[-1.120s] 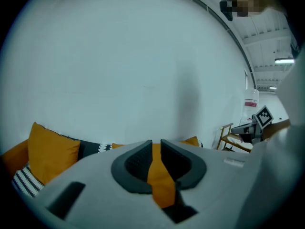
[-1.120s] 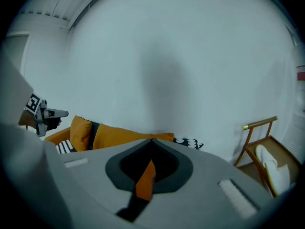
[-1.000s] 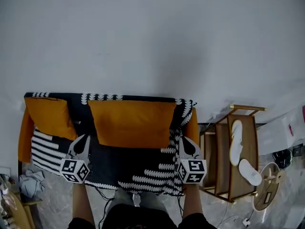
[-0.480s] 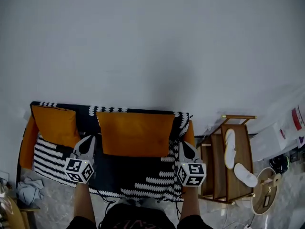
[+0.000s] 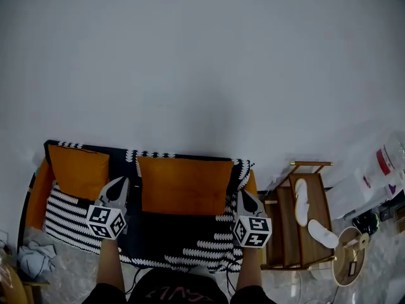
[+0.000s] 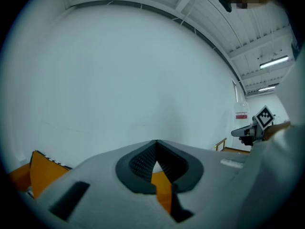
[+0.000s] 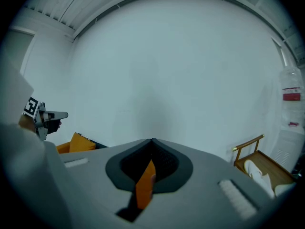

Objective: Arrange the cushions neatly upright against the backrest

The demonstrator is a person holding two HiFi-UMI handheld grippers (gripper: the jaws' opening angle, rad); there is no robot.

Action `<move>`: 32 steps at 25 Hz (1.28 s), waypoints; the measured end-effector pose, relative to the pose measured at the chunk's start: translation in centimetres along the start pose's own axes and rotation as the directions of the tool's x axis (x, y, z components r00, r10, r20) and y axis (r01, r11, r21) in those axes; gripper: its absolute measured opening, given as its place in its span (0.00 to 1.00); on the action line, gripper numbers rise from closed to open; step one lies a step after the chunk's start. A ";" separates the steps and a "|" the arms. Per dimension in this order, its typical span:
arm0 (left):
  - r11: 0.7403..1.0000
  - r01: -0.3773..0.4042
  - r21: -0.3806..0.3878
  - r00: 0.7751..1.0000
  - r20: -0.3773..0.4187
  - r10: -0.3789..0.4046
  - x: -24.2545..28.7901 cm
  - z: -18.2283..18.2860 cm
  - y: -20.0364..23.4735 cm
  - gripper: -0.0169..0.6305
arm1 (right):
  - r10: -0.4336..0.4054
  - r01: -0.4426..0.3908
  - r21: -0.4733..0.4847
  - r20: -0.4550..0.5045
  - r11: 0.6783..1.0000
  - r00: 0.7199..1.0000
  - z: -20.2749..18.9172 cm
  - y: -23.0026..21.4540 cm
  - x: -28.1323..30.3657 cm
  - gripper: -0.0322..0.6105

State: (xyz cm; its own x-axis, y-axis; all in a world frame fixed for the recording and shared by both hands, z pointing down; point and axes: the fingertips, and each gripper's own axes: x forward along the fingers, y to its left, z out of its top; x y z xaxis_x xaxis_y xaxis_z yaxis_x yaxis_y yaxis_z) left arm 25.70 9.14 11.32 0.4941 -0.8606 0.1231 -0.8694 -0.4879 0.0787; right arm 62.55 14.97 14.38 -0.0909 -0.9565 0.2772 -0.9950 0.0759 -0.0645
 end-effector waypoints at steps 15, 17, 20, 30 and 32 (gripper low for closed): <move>1.000 0.018 0.015 0.999 0.042 -0.018 -1.6 1.8 0.2 0.02 | 0.008 -0.004 -0.057 0.062 0.998 0.998 2.8 2.7 -1.0 0.07; 1.000 0.016 0.018 0.999 0.042 -0.017 -1.7 2.0 0.3 0.02 | 0.005 0.000 -0.064 0.063 0.998 0.998 2.9 2.8 -1.0 0.07; 1.000 0.019 0.003 0.999 0.051 -0.019 -1.8 2.4 0.6 0.02 | 0.005 -0.001 -0.065 0.056 0.998 0.998 3.0 3.0 -0.9 0.07; 0.999 0.037 0.037 0.998 0.051 -0.039 -1.6 3.3 0.3 0.02 | 0.007 -0.004 -0.073 0.046 0.997 0.999 3.6 3.0 -0.7 0.07; 0.999 0.037 0.033 0.998 0.056 -0.039 -1.5 3.7 0.4 0.02 | 0.013 -0.009 -0.074 0.049 0.997 0.999 4.0 3.1 -0.5 0.07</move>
